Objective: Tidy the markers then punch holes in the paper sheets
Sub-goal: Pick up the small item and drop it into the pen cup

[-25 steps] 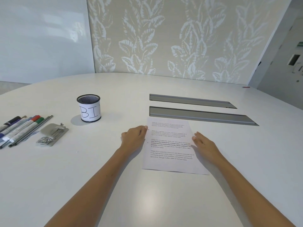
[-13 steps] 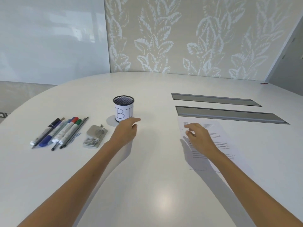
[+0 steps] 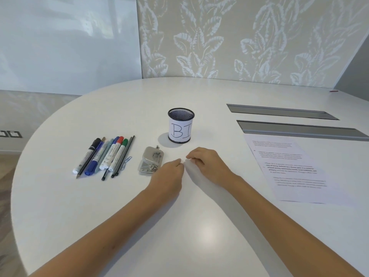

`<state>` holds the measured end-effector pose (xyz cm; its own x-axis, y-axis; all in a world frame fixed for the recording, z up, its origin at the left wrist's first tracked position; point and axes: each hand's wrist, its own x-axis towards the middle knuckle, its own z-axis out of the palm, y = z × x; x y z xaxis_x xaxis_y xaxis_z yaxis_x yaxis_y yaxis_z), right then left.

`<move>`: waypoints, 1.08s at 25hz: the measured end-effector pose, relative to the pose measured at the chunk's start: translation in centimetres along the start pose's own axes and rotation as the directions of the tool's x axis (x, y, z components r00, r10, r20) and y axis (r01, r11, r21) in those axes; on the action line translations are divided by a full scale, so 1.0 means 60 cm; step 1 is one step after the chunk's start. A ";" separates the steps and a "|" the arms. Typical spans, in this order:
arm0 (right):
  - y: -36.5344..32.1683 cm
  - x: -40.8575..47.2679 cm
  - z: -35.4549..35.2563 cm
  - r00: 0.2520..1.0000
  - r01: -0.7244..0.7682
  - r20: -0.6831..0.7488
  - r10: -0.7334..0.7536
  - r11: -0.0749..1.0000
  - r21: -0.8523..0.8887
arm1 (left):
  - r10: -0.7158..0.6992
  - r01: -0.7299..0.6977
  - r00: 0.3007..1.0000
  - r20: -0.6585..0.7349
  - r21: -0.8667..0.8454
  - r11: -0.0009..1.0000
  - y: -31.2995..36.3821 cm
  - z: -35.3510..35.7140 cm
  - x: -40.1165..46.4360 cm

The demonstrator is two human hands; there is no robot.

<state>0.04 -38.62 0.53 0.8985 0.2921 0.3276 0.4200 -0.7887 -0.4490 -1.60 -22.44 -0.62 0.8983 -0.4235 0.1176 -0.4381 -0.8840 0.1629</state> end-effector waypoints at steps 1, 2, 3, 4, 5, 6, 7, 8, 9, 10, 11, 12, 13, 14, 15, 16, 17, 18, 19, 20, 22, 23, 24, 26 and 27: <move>-0.005 0.000 0.008 0.999 0.043 0.031 -0.042 0.999 -0.031 | 0.013 -0.013 1.000 -0.009 0.013 1.000 -0.003 0.003 -0.001; -0.008 -0.002 0.013 0.996 0.074 0.054 -0.071 0.995 -0.064 | 0.032 -0.032 0.999 -0.027 0.009 0.999 -0.007 0.005 -0.002; -0.011 -0.005 0.016 0.995 0.087 0.065 -0.081 0.992 -0.090 | 0.052 -0.052 0.998 -0.037 -0.001 0.999 -0.011 0.007 -0.004; -0.014 -0.011 0.016 0.995 0.086 0.063 -0.080 0.991 -0.103 | 0.072 -0.072 0.997 -0.042 -0.005 0.997 -0.013 0.007 -0.006; -0.018 -0.021 0.016 0.995 0.086 0.053 -0.080 0.990 -0.110 | 0.088 -0.088 0.995 -0.040 -0.001 0.996 -0.014 0.007 -0.007; -0.022 -0.032 0.016 0.996 0.085 0.043 -0.081 0.990 -0.112 | 0.100 -0.100 0.994 -0.040 0.007 0.995 -0.014 0.006 -0.008; -0.026 -0.044 0.015 0.996 0.087 0.037 -0.083 0.990 -0.116 | 0.102 -0.101 0.994 -0.035 0.017 0.995 -0.014 0.005 -0.008; -0.030 -0.055 0.014 0.996 0.088 0.037 -0.084 0.989 -0.119 | 0.099 -0.098 0.995 -0.030 0.019 0.995 -0.014 0.004 -0.008; -0.034 -0.065 0.012 0.995 0.093 0.041 -0.089 0.988 -0.125 | 0.095 -0.095 0.995 -0.022 0.018 0.995 -0.014 0.002 -0.009; -0.039 -0.075 0.010 0.995 0.100 0.043 -0.095 0.987 -0.128 | 0.094 -0.094 0.995 -0.012 0.016 0.995 -0.014 0.000 -0.009; -0.041 -0.082 0.008 0.994 0.108 0.040 -0.104 0.987 -0.119 | 0.096 -0.096 0.995 -0.003 0.017 0.995 -0.014 -0.004 -0.010; -0.043 -0.088 0.008 0.994 0.104 0.022 -0.103 0.991 -0.082 | 0.098 -0.098 0.995 0.007 0.022 0.995 -0.013 -0.008 -0.012; -0.044 -0.093 0.010 0.998 0.066 -0.022 -0.066 0.998 -0.005 | 0.101 -0.102 0.995 0.025 0.030 0.994 -0.014 -0.012 -0.013; -0.047 -0.098 0.012 0.996 -0.030 -0.082 0.041 0.991 0.130 | 0.108 -0.110 0.993 0.051 0.040 0.993 -0.014 -0.018 -0.016; -0.050 -0.101 0.016 0.972 -0.151 -0.126 0.197 0.939 0.308 | 0.121 -0.124 0.990 0.077 0.040 0.991 -0.016 -0.024 -0.019; -0.051 -0.102 0.020 0.929 -0.244 -0.141 0.341 0.854 0.460 | 0.146 -0.150 0.985 0.092 0.028 0.988 -0.021 -0.031 -0.024; -0.051 -0.102 0.023 0.893 -0.286 -0.149 0.425 0.791 0.542 | 0.180 -0.181 0.979 0.095 0.004 0.983 -0.027 -0.035 -0.029; -0.049 -0.102 0.025 0.883 -0.298 -0.162 0.440 0.793 0.532 | 0.212 -0.211 0.972 0.098 -0.019 0.977 -0.033 -0.035 -0.033; -0.047 -0.103 0.026 0.903 -0.277 -0.173 0.393 0.841 0.465 | 0.239 -0.236 0.967 0.090 -0.043 0.971 -0.039 -0.032 -0.040; -0.048 -0.104 0.025 0.940 -0.223 -0.173 0.293 0.916 0.334 | 0.253 -0.249 0.965 0.069 -0.064 0.966 -0.044 -0.028 -0.046; -0.050 -0.106 0.021 0.994 -0.035 -0.105 0.037 0.999 0.019 | 0.256 -0.254 0.966 0.020 -0.076 0.964 -0.047 -0.013 -0.058; -0.052 -0.107 0.018 0.998 0.051 -0.038 -0.055 0.994 -0.098 | 0.264 -0.263 0.965 0.003 -0.058 0.963 -0.046 -0.005 -0.062; -0.053 -0.108 0.013 0.993 0.118 0.035 -0.114 0.975 -0.190 | 0.278 -0.278 0.960 -0.020 -0.040 0.960 -0.044 0.001 -0.064; -0.057 -0.102 0.002 0.978 0.194 0.134 -0.160 0.933 -0.302 | 0.297 -0.301 0.952 -0.079 -0.032 0.953 -0.040 0.007 -0.066; -0.058 -0.097 -0.001 0.974 0.196 0.172 -0.145 0.922 -0.333 | 0.297 -0.302 0.950 -0.097 -0.036 0.953 -0.038 0.007 -0.066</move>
<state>-6.65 -37.56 0.23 0.8365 0.4919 0.2414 0.5210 -0.8504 -0.0728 -4.15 -18.82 -1.89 0.7196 -0.6459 0.2549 -0.6898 -0.7071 0.1554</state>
